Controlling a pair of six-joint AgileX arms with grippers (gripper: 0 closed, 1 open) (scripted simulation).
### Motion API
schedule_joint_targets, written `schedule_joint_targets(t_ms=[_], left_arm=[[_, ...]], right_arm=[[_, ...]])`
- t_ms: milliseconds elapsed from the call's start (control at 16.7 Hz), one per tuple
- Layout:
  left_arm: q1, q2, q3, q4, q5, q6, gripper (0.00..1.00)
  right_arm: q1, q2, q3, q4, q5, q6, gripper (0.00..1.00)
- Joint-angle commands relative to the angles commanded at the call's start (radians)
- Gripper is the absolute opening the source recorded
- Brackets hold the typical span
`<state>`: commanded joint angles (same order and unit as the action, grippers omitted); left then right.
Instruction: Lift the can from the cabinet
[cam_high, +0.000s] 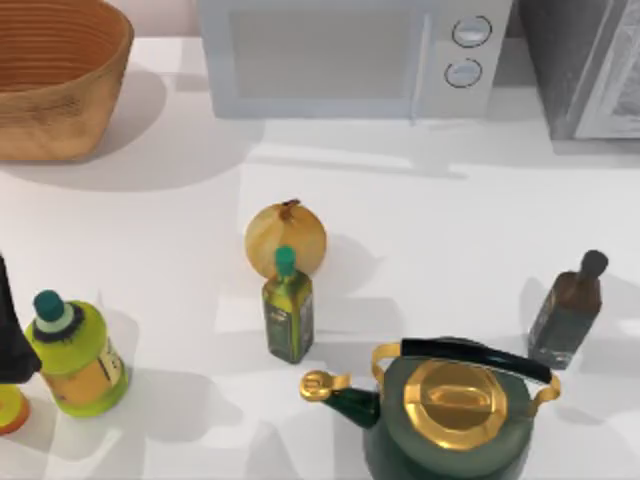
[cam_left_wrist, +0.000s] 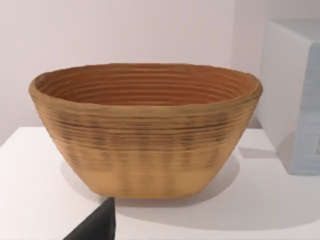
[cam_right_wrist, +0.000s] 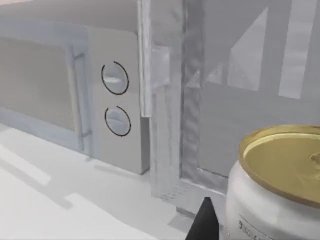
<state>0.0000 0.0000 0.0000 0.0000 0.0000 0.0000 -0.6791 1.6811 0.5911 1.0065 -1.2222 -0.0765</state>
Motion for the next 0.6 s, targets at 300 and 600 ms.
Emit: schedule_joint_targets(t_ms=[300, 600], left_arm=[[0.000, 0.000, 0.000, 0.000, 0.000, 0.000, 1.00], [0.000, 0.000, 0.000, 0.000, 0.000, 0.000, 1.00]], right_arm=[[-0.146, 0.357, 0.127, 0.215, -0.260, -0.017, 0.00], [-0.235, 0.574, 0.204, 0.346, -0.419, -0.027, 0.00]])
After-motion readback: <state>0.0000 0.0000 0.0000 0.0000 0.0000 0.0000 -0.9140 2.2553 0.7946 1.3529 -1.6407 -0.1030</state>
